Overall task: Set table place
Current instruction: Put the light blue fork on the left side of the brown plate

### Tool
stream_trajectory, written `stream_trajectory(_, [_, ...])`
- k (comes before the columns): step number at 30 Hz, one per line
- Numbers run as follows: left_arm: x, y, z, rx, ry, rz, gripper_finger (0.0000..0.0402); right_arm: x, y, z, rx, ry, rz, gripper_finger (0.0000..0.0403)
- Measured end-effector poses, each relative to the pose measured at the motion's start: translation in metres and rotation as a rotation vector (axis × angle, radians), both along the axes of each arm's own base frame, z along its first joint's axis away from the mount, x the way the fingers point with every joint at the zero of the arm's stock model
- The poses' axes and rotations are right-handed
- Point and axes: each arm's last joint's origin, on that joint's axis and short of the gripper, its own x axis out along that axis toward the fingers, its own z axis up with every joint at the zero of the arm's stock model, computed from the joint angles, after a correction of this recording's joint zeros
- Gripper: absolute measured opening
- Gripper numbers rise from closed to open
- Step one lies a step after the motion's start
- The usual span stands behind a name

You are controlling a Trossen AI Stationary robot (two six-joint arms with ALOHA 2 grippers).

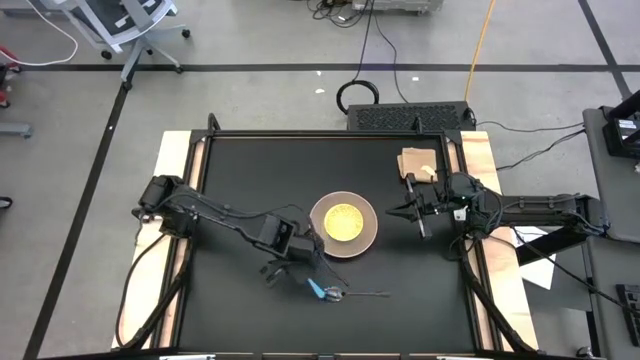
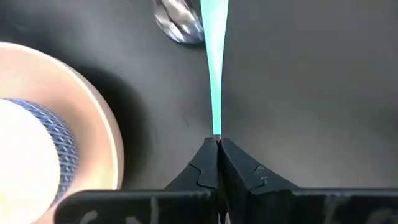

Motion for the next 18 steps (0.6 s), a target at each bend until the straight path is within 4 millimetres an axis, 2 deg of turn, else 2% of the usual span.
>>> stream_trajectory(10, [-0.004, 0.036, -0.003, 0.079, 0.093, -0.143, 0.0004, 0.000, 0.000, -0.001, -0.005, 0.005, -0.001, 0.0000])
stream_trajectory(18, [-0.003, 0.063, -0.011, 0.109, 0.103, -0.244, 0.0003, 0.000, 0.000, 0.000, -0.035, -0.002, 0.000, 0.0000])
